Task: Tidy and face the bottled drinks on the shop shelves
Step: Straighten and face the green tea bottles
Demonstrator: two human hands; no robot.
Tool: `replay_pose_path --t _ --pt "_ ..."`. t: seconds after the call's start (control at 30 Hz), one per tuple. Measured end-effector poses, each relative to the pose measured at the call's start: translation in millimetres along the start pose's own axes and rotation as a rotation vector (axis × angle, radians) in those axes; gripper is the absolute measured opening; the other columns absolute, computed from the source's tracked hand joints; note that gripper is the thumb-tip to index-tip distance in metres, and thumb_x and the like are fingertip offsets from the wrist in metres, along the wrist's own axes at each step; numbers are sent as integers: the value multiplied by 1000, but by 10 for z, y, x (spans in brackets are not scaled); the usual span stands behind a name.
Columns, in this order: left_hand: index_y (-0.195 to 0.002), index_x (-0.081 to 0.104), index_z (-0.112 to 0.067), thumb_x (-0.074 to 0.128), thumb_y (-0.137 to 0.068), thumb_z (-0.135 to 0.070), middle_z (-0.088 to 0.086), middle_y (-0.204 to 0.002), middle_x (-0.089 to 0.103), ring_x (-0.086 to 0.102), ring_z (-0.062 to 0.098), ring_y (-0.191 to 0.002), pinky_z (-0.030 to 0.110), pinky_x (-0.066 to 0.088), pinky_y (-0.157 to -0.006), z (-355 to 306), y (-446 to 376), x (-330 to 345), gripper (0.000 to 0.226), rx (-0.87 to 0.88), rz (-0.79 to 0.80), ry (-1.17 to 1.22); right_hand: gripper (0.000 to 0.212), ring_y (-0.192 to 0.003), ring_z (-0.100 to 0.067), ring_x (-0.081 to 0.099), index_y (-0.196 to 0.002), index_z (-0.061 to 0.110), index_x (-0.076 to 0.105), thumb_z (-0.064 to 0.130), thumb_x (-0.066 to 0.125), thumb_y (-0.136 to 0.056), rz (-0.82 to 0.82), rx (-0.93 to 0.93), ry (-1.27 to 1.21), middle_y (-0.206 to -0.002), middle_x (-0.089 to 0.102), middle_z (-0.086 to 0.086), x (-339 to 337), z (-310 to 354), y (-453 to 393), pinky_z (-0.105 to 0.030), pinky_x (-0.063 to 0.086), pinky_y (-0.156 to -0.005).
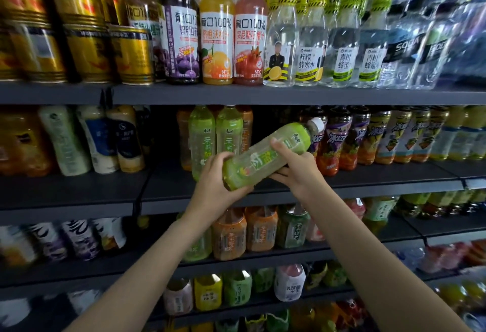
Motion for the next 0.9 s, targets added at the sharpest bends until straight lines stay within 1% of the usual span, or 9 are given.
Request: replay_pose_path --t 0.1,0.23,0.3,0.4,0.53,0.6,0.67,0.77,0.9 --pt "-131 43 -18 77 -73 -26 -6 -123 50 50 -6 -97 4 42 -75 109 -34 20 67 -234 215 263 44 -96 -20 67 -118 11 54 20 74 -79 19 -99 99 -109 68 -6 6 143 17 -31 57 -69" --pt "-137 39 -9 74 -66 -23 8 -123 61 64 18 -105 31 55 -86 99 52 93 81 -534 422 887 51 -97 -21 67 -120 12 52 27 76 -78 67 -128 172 -110 68 -6 66 333 31 -33 56 -70" --pt "-134 42 -8 76 -64 -26 3 -116 63 65 15 -100 26 55 -81 28 34 89 80 -469 368 784 50 -96 -20 67 -121 11 52 29 74 -80 53 -132 205 -111 68 -6 94 389 19 -30 56 -65" --pt "-125 43 -18 82 -67 -28 -9 -112 52 53 6 -100 17 44 -77 -100 -40 -12 71 -158 127 189 64 -97 -22 67 -125 8 48 34 78 -75 -6 -114 241 -112 66 -8 92 373 25 -28 58 -57" --pt "-128 40 -16 82 -68 -27 -7 -120 39 37 1 -107 11 28 -84 -233 -7 -76 75 150 -24 -121 48 -95 -26 68 -116 7 59 28 77 -77 15 -36 176 -106 69 -11 46 251 80 -37 60 -72" --pt "-129 41 -19 79 -70 -33 -9 -122 43 42 3 -110 16 34 -89 -155 -40 -43 72 70 99 -30 47 -94 -26 69 -116 7 58 22 78 -76 25 -45 167 -107 69 -12 -2 240 96 -37 59 -74" --pt "-127 44 -22 73 -69 -42 -7 -126 50 50 8 -113 26 43 -95 -42 -56 24 68 -185 324 229 50 -96 -24 68 -118 9 55 14 79 -74 48 -91 217 -109 69 -9 -33 273 97 -36 58 -76" --pt "-128 47 -14 69 -77 -23 2 -126 59 60 12 -110 27 50 -94 67 32 124 56 -472 549 623 56 -101 -22 66 -121 13 51 8 79 -73 141 -161 318 -110 68 -5 -13 333 144 -40 56 -84" --pt "-127 48 -20 64 -83 -9 -1 -121 62 60 12 -110 27 49 -95 18 135 243 48 -495 705 656 51 -103 -23 66 -123 12 51 6 73 -78 285 -186 352 -113 68 -10 62 304 185 -39 56 -85"
Point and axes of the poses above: each hand's wrist, its own y-axis away from the middle knuckle, its own x-axis out of the palm, z = x × y, the point moved 6 cm from there along -y, towards the middle knuckle
